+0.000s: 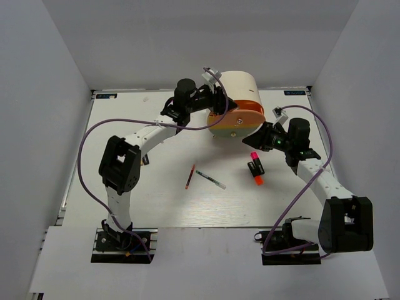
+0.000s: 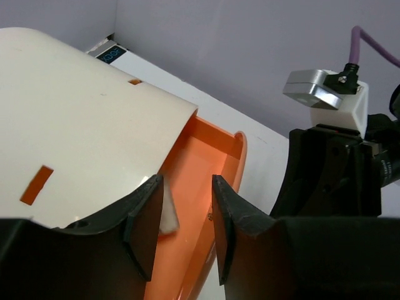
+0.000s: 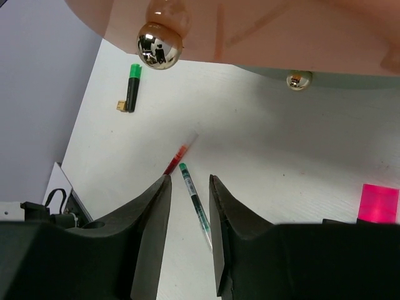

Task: Sort the stationery into containers
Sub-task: Place the stationery in the drawer, then pick up the stationery from the center of the board.

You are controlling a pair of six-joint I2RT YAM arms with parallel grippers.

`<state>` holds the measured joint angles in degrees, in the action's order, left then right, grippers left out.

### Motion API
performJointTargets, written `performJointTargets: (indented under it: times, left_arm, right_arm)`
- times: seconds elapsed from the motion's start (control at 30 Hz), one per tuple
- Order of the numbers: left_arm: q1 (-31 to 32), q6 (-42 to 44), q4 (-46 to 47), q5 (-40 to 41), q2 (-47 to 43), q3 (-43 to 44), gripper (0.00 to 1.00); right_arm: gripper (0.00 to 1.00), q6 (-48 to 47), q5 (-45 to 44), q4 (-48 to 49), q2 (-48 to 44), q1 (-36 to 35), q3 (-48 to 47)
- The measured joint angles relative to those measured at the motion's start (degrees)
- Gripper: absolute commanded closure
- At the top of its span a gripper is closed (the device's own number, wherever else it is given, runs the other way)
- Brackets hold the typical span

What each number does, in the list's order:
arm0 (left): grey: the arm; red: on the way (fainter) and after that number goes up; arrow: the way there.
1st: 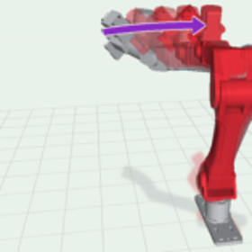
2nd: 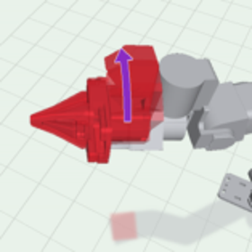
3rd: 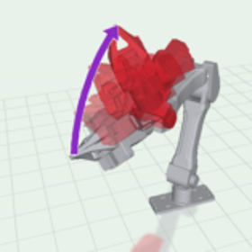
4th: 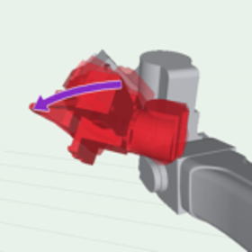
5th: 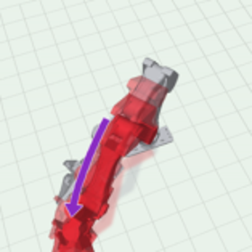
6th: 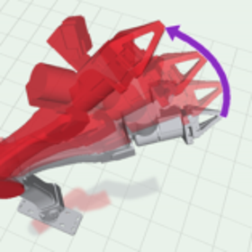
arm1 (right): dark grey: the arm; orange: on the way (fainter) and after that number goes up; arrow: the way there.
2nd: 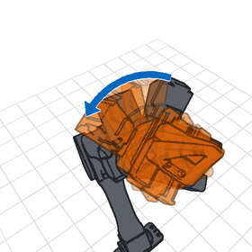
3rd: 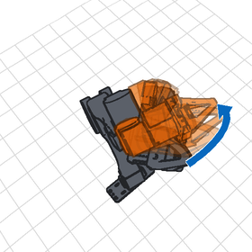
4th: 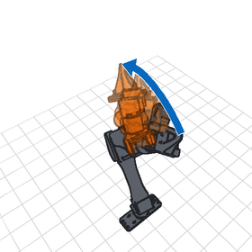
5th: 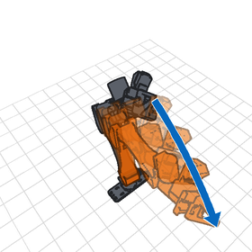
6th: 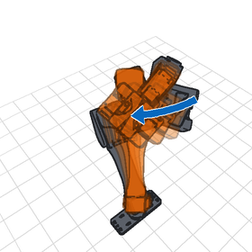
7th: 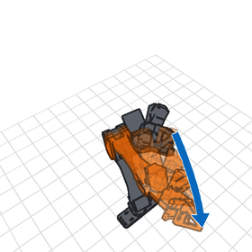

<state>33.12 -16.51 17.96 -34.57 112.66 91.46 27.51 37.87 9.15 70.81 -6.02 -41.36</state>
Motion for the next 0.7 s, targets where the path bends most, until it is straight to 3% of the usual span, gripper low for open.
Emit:
performJointTargets:
  times: [0.2,0.47,0.6,0.7]
  left_arm:
    - [0.28,0.85,-1.31,0.33,0.28,0.90,0.38]
    - [0.59,0.83,-1.22,2.67,-0.57,3.04,0.30]
    - [0.20,-0.46,-1.27,5.77,-4.87,2.93,0.33]
    - [-0.33,-2.60,-2.25,10.25,-13.99,-3.32,0.48]
  right_arm:
    - [0.59,-0.61,0.02,0.00,-0.02,0.00,0.02]
    - [0.59,-1.53,0.20,0.00,-0.39,0.00,0.02]
    - [0.81,-4.11,0.94,-0.02,-0.39,0.00,0.02]
    - [0.99,-7.87,1.44,-0.24,-0.81,0.00,0.00]
